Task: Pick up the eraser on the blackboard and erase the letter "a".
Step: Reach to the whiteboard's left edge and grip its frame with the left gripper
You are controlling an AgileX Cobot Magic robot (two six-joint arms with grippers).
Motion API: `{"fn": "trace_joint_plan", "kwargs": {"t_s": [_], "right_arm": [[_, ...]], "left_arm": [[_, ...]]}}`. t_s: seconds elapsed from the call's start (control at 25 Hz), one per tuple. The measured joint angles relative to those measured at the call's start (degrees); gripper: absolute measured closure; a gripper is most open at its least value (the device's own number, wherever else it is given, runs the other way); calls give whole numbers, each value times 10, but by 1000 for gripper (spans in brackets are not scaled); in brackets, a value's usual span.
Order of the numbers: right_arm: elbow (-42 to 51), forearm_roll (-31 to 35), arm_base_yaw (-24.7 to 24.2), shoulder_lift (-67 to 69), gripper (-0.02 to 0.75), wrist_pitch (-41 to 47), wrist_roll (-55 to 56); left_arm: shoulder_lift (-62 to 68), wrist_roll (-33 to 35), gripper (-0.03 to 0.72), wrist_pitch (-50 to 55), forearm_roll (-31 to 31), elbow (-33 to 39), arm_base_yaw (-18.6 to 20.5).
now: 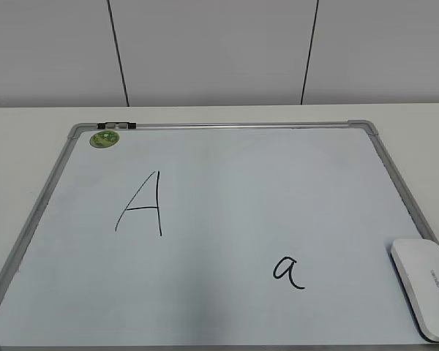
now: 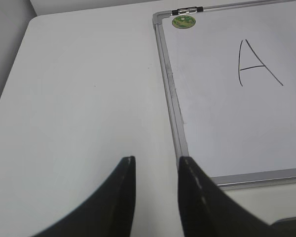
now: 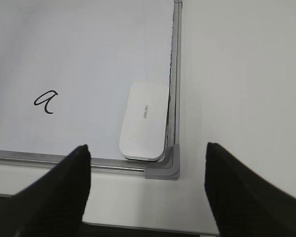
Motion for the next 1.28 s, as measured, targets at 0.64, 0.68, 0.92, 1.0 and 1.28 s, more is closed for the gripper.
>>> {"fn": "trace_joint_plan", "kwargs": {"t_s": [0.64,0.68,0.92,1.0,1.28], "right_arm": [[0,0,0,0,202,0,0],[0,0,0,0,202,0,0],[0,0,0,0,203,0,0],[0,0,0,0,203,0,0],[0,0,0,0,202,0,0]], "left_arm": [[20,0,458,-37,-1,-29,0],[40,0,454,-42,-1,-38,0],[214,-1,447,-49,-3,-83,-3],[276,-4,446,-49,-4,-99,-6],[487,-11,445,-52,-29,-176,-14]]}}
